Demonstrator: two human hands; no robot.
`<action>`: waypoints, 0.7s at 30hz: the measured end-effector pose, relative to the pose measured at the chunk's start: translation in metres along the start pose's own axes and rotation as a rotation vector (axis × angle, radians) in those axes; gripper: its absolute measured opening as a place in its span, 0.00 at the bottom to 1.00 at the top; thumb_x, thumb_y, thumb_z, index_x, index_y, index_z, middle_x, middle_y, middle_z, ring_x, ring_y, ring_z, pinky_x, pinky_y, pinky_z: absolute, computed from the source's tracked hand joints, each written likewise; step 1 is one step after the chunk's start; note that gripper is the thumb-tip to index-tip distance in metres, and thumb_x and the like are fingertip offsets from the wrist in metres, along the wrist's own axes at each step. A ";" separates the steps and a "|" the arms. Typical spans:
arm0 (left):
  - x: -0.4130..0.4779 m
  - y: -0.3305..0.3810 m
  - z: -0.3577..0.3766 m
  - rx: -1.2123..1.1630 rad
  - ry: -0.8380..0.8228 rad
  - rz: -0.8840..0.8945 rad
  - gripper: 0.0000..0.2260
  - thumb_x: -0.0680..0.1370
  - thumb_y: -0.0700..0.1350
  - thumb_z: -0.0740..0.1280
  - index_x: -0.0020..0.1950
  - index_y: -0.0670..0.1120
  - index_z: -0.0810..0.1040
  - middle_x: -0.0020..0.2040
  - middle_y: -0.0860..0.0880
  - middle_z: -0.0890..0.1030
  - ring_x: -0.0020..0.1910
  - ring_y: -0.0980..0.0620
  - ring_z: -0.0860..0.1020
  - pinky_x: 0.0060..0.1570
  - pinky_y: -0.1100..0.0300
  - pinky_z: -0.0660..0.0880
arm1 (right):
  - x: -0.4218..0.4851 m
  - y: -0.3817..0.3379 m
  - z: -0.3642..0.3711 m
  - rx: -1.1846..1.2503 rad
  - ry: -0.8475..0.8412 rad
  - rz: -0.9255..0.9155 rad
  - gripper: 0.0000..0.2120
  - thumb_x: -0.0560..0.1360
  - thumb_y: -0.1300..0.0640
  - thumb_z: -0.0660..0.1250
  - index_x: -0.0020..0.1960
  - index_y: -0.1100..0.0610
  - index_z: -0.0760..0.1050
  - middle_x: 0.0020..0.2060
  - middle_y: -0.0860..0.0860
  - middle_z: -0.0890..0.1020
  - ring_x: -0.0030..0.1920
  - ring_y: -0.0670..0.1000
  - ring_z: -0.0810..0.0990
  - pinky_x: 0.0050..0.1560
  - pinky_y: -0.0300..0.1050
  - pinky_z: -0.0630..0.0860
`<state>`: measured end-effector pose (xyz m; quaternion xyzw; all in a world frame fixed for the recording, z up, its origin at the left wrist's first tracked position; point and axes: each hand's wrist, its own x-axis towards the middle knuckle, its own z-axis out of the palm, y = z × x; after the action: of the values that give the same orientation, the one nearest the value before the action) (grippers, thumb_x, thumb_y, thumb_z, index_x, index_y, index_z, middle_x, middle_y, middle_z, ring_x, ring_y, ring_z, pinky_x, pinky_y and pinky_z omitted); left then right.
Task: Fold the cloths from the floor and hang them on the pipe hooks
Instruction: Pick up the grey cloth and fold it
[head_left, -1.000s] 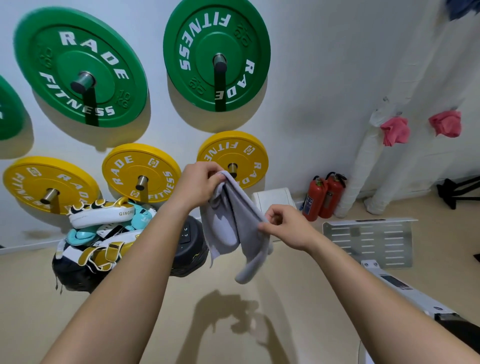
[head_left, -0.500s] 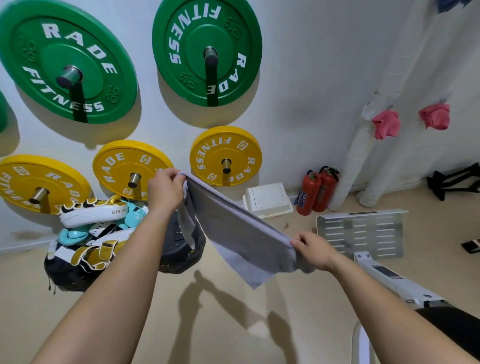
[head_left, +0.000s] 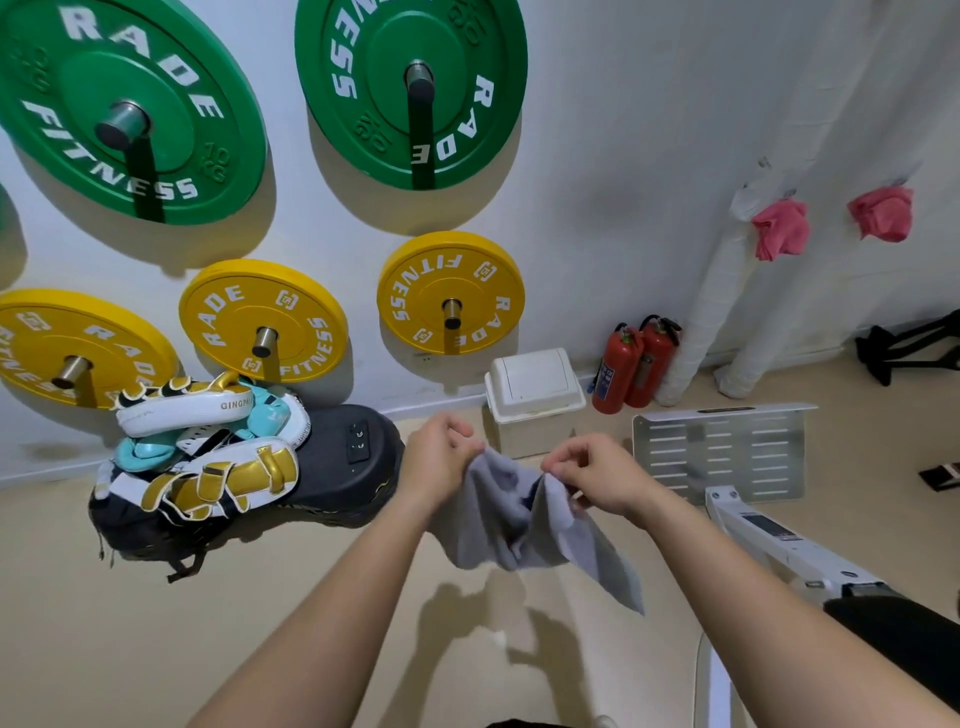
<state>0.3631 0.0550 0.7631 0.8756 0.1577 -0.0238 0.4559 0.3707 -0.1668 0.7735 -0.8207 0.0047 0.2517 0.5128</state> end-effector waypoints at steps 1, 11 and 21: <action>-0.004 -0.001 0.007 -0.023 -0.018 0.007 0.07 0.74 0.44 0.75 0.43 0.50 0.78 0.34 0.52 0.81 0.37 0.51 0.79 0.41 0.59 0.75 | -0.001 -0.002 0.001 0.057 -0.041 0.024 0.11 0.79 0.69 0.60 0.48 0.60 0.80 0.33 0.57 0.79 0.30 0.51 0.77 0.32 0.41 0.79; -0.030 0.005 0.026 -0.256 -0.175 0.034 0.05 0.76 0.37 0.72 0.51 0.44 0.82 0.40 0.47 0.86 0.40 0.54 0.83 0.48 0.59 0.80 | 0.003 0.013 0.001 -0.012 -0.057 -0.112 0.11 0.66 0.67 0.78 0.41 0.54 0.83 0.31 0.52 0.79 0.35 0.47 0.78 0.46 0.46 0.79; -0.040 0.007 0.027 -0.479 -0.132 -0.007 0.03 0.76 0.37 0.72 0.48 0.41 0.84 0.43 0.45 0.86 0.42 0.55 0.83 0.48 0.61 0.78 | 0.003 0.000 0.013 -0.113 0.092 -0.238 0.12 0.72 0.52 0.76 0.39 0.59 0.77 0.38 0.51 0.78 0.38 0.46 0.73 0.40 0.41 0.70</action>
<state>0.3301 0.0189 0.7602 0.7385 0.1319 -0.0446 0.6597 0.3678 -0.1546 0.7679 -0.8539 -0.0831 0.1510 0.4910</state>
